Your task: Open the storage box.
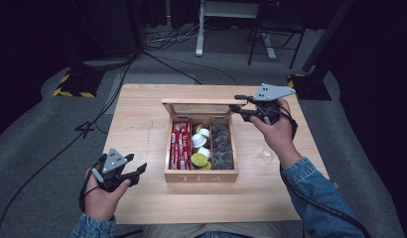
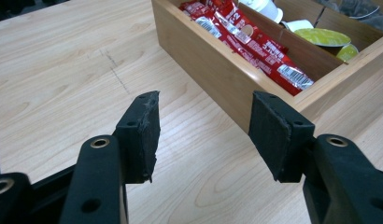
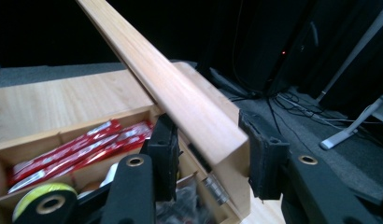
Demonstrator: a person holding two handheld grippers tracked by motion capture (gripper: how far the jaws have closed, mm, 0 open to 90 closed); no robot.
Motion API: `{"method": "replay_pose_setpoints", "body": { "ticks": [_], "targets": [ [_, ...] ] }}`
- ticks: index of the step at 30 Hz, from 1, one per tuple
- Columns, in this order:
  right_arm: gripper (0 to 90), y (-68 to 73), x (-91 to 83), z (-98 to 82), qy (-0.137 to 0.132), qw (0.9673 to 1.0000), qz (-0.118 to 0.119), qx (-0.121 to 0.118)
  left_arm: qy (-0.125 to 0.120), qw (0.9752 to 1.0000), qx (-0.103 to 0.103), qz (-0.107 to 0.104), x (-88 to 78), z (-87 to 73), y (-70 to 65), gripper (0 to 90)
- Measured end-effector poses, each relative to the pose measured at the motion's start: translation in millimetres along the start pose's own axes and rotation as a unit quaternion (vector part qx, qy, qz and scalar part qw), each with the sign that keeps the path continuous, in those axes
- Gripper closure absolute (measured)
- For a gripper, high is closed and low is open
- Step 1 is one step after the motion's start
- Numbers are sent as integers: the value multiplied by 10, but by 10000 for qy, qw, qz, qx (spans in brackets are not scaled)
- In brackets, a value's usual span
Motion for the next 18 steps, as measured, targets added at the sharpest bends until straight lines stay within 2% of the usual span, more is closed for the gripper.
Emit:
{"method": "replay_pose_setpoints", "body": {
  "ticks": [3,7,10,11,18],
  "targets": [
    [592,-114,55,50,-91,9999,-56,116,10,10000,-59,5,11,-16,11,436],
    [599,-233,145,46,26,9996,-230,152,42,10000,-23,-32,32,-18,12,431],
    [603,-297,191,39,37,9993,-267,259,62,9999,-13,-83,71,-1,10,430],
    [612,-369,232,36,50,9987,-331,380,70,9999,13,-110,98,10,12,430],
    [631,-520,345,-31,108,9969,-371,685,114,9998,48,-180,179,33,26,426]
  ]
}}
Point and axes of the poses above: each handheld gripper's, and its own axes: x roughly forward along the jaws, z roughly out of its top, y roughly to its left, the point moved 6 cm from there along x, roughly forward along the jaws, and after that the axes turned 3 degrees about y, right-handed, at the moved point
